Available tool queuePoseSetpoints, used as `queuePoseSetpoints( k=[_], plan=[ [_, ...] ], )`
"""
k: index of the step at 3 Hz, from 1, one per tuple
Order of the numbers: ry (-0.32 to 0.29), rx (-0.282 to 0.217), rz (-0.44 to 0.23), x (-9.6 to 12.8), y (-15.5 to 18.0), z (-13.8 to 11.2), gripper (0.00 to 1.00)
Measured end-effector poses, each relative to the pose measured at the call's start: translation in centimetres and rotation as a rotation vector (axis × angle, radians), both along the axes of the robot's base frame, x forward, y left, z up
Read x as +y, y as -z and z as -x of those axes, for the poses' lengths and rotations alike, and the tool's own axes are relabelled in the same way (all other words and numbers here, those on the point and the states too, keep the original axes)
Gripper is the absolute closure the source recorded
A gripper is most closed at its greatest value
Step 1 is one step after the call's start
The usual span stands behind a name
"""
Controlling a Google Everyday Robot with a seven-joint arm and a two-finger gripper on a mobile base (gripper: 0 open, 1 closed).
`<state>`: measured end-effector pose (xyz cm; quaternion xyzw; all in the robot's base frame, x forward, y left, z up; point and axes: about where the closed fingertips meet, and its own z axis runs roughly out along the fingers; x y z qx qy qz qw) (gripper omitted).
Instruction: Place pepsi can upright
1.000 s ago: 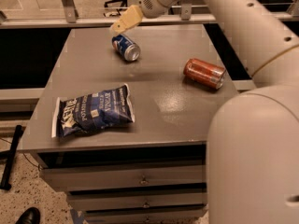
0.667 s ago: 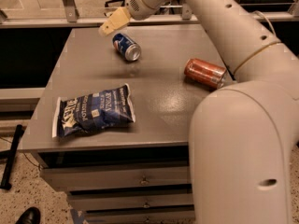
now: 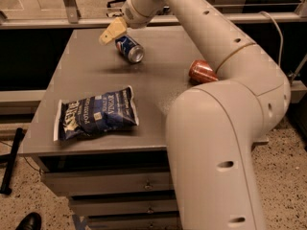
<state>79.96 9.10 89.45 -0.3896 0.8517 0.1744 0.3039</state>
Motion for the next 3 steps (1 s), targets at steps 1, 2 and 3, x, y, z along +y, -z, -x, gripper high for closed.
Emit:
queuePoseSetpoints(
  k=[1,2,3],
  plan=[
    [0.042,0.025,0.047,-0.4,1.7,-1.2,0.00],
    [0.078,0.038,0.091,-0.7,2.8,-2.3,0.00],
    [0.097,0.042,0.155,-0.6,3.5,-2.9,0.00]
  ],
)
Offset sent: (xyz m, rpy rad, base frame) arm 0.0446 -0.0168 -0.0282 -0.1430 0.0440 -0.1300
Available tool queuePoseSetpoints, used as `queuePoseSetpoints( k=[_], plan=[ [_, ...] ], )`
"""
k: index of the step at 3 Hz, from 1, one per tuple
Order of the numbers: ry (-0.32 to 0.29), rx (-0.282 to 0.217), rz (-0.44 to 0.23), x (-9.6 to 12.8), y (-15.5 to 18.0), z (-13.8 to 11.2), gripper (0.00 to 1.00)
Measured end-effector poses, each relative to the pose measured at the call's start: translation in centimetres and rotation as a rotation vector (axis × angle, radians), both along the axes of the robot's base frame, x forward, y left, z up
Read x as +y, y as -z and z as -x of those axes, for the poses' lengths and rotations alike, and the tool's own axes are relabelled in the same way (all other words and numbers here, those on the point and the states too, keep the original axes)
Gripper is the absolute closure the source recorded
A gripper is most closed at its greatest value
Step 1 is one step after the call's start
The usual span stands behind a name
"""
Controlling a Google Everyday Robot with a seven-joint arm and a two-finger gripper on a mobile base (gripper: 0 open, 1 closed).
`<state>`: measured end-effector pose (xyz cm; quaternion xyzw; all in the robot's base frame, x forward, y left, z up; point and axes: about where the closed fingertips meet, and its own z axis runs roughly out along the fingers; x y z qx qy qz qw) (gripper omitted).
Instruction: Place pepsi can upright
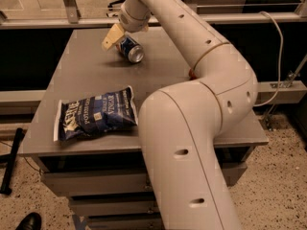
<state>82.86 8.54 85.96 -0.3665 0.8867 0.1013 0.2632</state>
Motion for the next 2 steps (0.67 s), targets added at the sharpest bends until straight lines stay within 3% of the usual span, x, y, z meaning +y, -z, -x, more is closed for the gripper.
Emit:
queuePoseSetpoints(
  k=[2],
  plan=[
    [-0.024,-0.012,0.145,1.42,0.61,-0.15,0.00]
  ],
)
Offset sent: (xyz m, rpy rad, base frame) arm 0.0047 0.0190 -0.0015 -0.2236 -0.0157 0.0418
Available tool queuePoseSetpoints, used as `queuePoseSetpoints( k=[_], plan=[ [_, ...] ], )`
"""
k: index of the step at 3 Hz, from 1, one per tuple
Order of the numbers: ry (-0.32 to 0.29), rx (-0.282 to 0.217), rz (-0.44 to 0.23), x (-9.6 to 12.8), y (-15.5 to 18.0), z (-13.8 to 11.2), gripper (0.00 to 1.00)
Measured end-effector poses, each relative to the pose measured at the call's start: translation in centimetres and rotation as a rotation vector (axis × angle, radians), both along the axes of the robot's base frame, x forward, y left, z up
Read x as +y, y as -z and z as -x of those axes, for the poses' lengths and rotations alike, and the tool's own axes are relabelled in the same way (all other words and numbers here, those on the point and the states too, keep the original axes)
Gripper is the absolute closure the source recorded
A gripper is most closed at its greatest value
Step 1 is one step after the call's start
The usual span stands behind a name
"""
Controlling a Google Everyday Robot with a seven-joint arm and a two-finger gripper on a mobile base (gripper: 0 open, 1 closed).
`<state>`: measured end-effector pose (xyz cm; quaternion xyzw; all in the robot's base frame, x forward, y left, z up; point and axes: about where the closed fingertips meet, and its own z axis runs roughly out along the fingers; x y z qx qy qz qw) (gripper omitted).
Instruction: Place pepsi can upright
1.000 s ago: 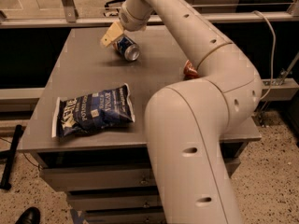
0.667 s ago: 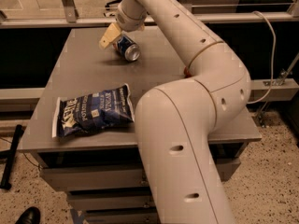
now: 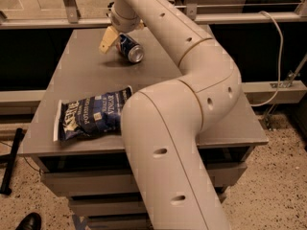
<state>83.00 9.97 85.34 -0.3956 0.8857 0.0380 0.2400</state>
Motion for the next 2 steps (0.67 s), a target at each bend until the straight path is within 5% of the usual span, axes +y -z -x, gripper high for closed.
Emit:
queuePoseSetpoints(
  k=[2],
  plan=[
    [-0.007,0.051,0.055,-0.2,2.3,0.3,0.00]
  ],
)
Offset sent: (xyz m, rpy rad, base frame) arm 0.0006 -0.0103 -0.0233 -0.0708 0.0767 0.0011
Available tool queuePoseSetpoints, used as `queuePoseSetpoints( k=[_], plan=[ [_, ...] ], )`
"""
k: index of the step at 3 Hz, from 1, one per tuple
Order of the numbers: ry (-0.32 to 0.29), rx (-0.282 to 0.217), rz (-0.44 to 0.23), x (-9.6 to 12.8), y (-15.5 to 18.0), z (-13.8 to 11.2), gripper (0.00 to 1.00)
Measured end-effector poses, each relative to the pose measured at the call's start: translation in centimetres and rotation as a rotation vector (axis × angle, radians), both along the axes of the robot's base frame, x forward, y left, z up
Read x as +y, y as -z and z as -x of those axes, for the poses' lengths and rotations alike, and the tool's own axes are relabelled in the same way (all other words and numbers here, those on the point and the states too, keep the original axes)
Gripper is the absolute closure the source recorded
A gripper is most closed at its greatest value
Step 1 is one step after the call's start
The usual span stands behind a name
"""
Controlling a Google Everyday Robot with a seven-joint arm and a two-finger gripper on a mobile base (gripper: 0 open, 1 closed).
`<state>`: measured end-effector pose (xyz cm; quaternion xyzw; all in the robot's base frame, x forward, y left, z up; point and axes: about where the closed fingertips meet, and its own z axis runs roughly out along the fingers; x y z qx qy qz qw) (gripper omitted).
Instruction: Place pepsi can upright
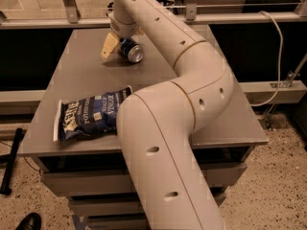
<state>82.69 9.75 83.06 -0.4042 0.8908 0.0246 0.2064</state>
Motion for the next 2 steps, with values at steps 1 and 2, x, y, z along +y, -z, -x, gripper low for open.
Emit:
queuePoseSetpoints(
  k=[1,2],
  plan=[
    [0.006,0.021,0.006,-0.30,0.61,0.08,0.00],
    [0.031,0.034,0.006,-0.89,0.62,0.06,0.00]
  ],
)
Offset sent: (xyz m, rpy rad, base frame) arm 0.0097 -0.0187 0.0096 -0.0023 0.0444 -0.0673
